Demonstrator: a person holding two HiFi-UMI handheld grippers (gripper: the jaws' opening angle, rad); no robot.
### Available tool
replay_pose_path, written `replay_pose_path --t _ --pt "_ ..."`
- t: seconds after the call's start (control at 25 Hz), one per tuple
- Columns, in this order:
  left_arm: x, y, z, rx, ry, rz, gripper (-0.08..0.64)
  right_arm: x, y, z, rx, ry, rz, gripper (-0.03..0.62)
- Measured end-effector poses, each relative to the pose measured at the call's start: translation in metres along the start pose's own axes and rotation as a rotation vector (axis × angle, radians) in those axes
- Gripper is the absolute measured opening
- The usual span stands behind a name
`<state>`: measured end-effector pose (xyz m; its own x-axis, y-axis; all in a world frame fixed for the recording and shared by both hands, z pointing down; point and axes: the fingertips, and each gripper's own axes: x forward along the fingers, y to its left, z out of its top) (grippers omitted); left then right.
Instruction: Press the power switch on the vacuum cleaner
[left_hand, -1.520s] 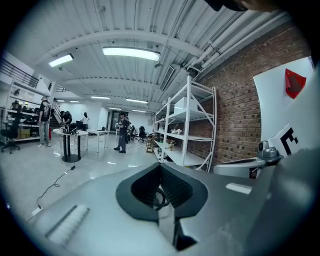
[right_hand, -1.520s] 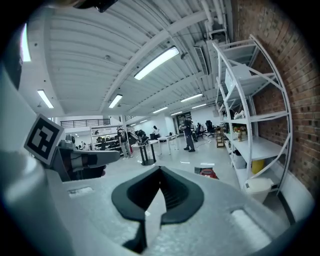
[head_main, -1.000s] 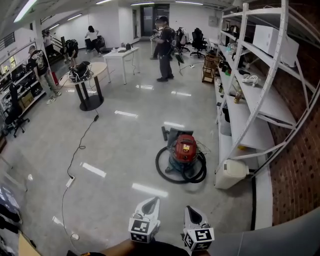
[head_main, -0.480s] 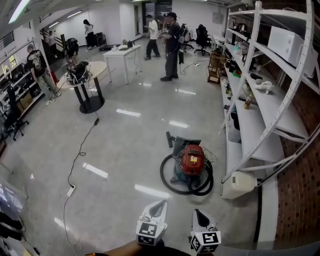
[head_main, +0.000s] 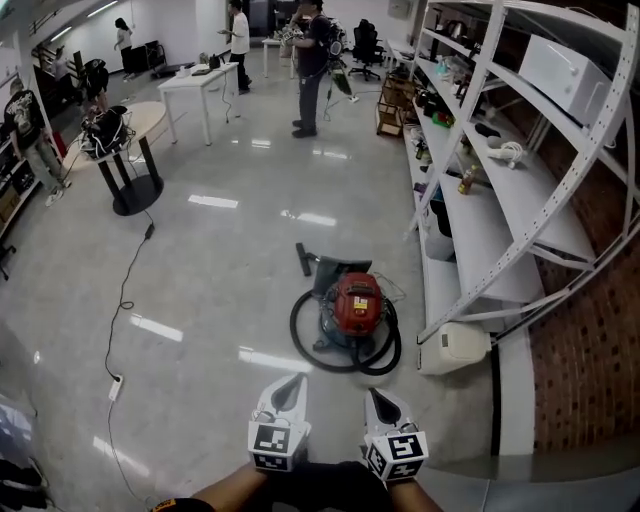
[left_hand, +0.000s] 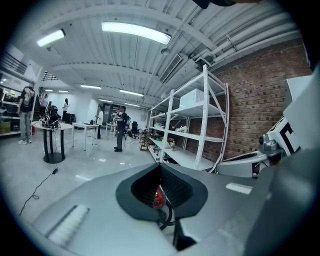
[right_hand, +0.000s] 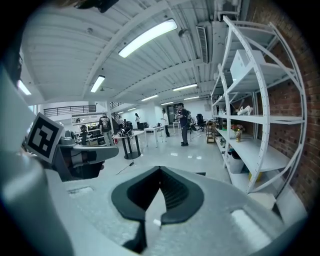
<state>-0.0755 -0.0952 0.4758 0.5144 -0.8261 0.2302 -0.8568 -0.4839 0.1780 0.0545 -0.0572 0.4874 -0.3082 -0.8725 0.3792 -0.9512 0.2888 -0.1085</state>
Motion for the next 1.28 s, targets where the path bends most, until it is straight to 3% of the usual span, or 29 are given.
replay_pose_path --t 0.64,0.88,1.28 --pt "0.038 0.068 0.006 -0.03 -0.027 0.172 0.014 0.091 -0.041 0.02 -0.016 0.034 0.04 -0.008" --pt "0.093 0.073 0.005 -0.054 0.001 0.227 0.014 0.142 -0.078 0.024 -0.017 0.078 0.102 -0.008" --pt "0.214 0.071 -0.012 -0.085 0.103 0.258 0.014 0.237 -0.155 0.002 -0.03 0.237 0.166 -0.008"
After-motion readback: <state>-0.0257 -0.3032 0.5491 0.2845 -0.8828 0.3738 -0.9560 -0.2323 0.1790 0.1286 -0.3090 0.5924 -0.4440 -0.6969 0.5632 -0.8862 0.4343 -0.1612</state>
